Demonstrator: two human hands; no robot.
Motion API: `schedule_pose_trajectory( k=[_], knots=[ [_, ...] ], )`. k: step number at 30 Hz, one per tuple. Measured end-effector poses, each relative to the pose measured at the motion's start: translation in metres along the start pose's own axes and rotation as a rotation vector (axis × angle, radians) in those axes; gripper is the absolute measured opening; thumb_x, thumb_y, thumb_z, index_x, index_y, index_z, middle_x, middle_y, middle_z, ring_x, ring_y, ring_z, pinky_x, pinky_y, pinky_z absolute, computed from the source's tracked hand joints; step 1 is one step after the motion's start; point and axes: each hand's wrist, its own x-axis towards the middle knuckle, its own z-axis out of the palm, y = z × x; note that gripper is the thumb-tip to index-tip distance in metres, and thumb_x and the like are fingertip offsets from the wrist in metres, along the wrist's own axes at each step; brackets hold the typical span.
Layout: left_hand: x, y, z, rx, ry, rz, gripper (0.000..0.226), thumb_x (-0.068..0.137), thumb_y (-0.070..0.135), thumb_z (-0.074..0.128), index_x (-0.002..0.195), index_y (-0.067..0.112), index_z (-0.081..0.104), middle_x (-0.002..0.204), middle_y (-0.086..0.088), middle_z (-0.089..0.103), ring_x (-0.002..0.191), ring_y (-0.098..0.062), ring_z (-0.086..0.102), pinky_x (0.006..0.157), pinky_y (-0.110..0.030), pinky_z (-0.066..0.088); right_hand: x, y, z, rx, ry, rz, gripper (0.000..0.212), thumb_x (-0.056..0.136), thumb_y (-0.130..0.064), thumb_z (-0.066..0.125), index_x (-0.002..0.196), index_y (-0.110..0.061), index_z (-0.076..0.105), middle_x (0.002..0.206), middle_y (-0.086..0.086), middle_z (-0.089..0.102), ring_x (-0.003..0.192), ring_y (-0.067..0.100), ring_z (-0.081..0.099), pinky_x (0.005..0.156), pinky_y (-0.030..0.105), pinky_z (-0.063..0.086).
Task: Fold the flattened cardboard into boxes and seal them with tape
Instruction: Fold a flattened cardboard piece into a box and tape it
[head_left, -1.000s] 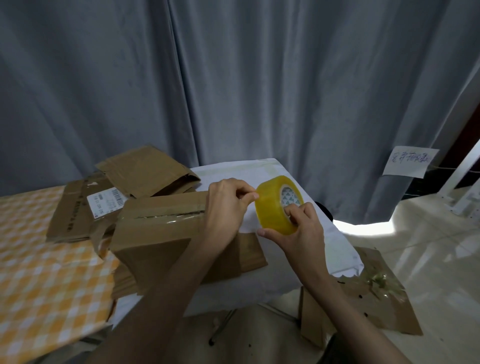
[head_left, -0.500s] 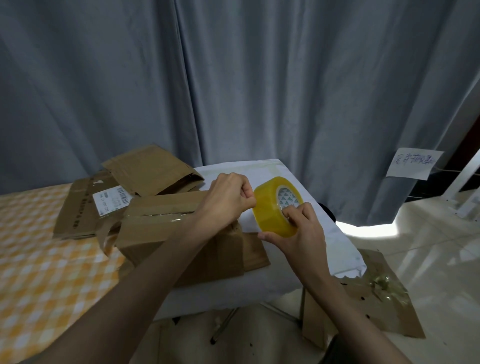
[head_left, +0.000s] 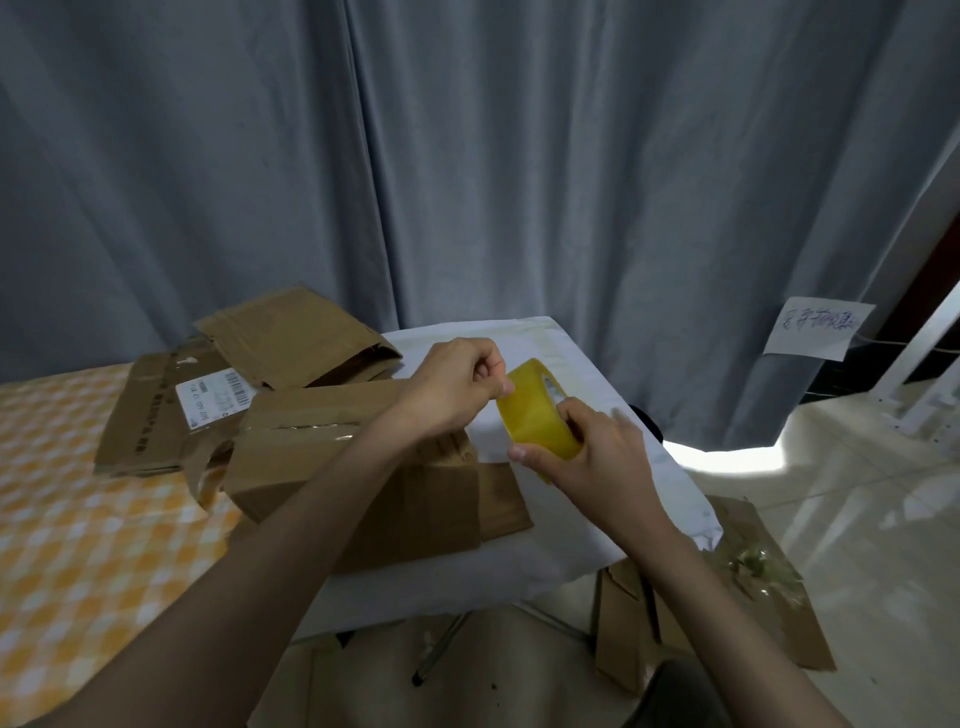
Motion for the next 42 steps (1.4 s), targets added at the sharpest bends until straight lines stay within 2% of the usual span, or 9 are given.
schedule_pose_trajectory(
  k=[8, 12, 14, 18, 21, 23, 28, 35, 42],
  knots=[
    [0.014, 0.004, -0.025, -0.159, 0.092, -0.040, 0.017, 0.091, 0.021, 0.071, 0.078, 0.015, 0.062, 0.073, 0.000, 0.063, 0.071, -0.013, 0.058, 0.074, -0.030, 0.050, -0.002, -0.022, -0.045, 0.464, -0.246, 0.459, 0.065, 0.075, -0.070, 0.069, 0.088, -0.006, 0.067, 0.080, 0.003, 0.067, 0.076, 0.016, 0.064, 0.070, 0.033, 0.050],
    [0.024, -0.012, -0.042, -0.149, -0.028, -0.147, 0.015, 0.094, 0.023, 0.067, 0.086, 0.010, 0.062, 0.080, -0.001, 0.064, 0.076, -0.011, 0.061, 0.068, -0.021, 0.049, -0.021, -0.040, -0.057, 0.752, -0.366, 0.521, 0.027, 0.094, -0.048, 0.059, 0.084, -0.023, 0.063, 0.088, -0.008, 0.066, 0.083, 0.005, 0.059, 0.077, 0.024, 0.048],
    [0.024, -0.017, -0.044, -0.188, -0.050, -0.168, 0.015, 0.094, 0.022, 0.066, 0.088, 0.009, 0.062, 0.081, -0.001, 0.064, 0.077, -0.010, 0.061, 0.064, -0.017, 0.046, -0.028, -0.046, -0.058, 0.871, -0.402, 0.556, 0.016, 0.091, -0.038, 0.061, 0.081, -0.026, 0.062, 0.099, 0.000, 0.067, 0.082, 0.011, 0.060, 0.086, 0.038, 0.051],
    [0.027, -0.020, -0.040, -0.231, -0.017, -0.170, 0.014, 0.094, 0.016, 0.067, 0.084, 0.007, 0.061, 0.077, -0.003, 0.062, 0.071, -0.010, 0.059, 0.055, -0.010, 0.046, -0.040, -0.056, -0.058, 0.831, -0.256, 0.620, 0.015, 0.087, -0.029, 0.067, 0.075, -0.023, 0.061, 0.086, -0.005, 0.060, 0.084, 0.011, 0.057, 0.087, 0.038, 0.044],
    [0.031, -0.026, -0.042, -0.231, 0.036, -0.174, 0.017, 0.093, 0.012, 0.068, 0.078, 0.009, 0.060, 0.074, -0.001, 0.062, 0.065, -0.009, 0.058, 0.060, -0.015, 0.048, -0.043, -0.064, -0.062, 0.725, -0.391, 0.567, 0.029, 0.093, -0.041, 0.063, 0.076, -0.019, 0.062, 0.090, 0.012, 0.070, 0.075, 0.014, 0.061, 0.077, 0.035, 0.050],
    [0.033, -0.032, -0.044, -0.224, 0.035, -0.179, 0.016, 0.092, 0.012, 0.069, 0.078, 0.009, 0.061, 0.073, -0.002, 0.062, 0.066, -0.012, 0.059, 0.063, -0.018, 0.051, -0.050, -0.066, -0.061, 0.663, -0.386, 0.572, 0.034, 0.092, -0.049, 0.062, 0.077, -0.019, 0.066, 0.081, 0.002, 0.067, 0.076, 0.012, 0.061, 0.081, 0.036, 0.051],
    [0.035, -0.043, -0.041, -0.123, -0.016, -0.183, 0.017, 0.091, 0.019, 0.070, 0.078, 0.012, 0.061, 0.080, -0.006, 0.067, 0.077, -0.015, 0.064, 0.074, -0.028, 0.053, -0.063, -0.080, -0.058, 0.836, -0.511, 0.639, 0.026, 0.092, -0.038, 0.062, 0.089, -0.013, 0.068, 0.091, 0.008, 0.067, 0.082, 0.016, 0.062, 0.099, 0.047, 0.049],
    [0.040, -0.058, -0.034, -0.001, -0.024, -0.210, 0.018, 0.088, 0.023, 0.075, 0.078, 0.015, 0.061, 0.081, -0.004, 0.070, 0.072, -0.012, 0.064, 0.070, -0.026, 0.046, -0.061, -0.085, -0.044, 1.003, -0.587, 0.641, 0.019, 0.094, -0.033, 0.064, 0.085, -0.016, 0.067, 0.088, 0.009, 0.069, 0.079, 0.017, 0.069, 0.082, 0.035, 0.056],
    [0.045, -0.069, -0.021, 0.064, 0.015, -0.214, 0.023, 0.082, 0.020, 0.080, 0.070, 0.019, 0.060, 0.073, 0.004, 0.062, 0.072, -0.010, 0.056, 0.070, -0.026, 0.042, -0.060, -0.075, -0.019, 1.012, -0.593, 0.661, 0.054, 0.086, -0.048, 0.069, 0.120, -0.006, 0.066, 0.115, 0.020, 0.069, 0.106, 0.032, 0.069, 0.099, 0.044, 0.053]
  ],
)
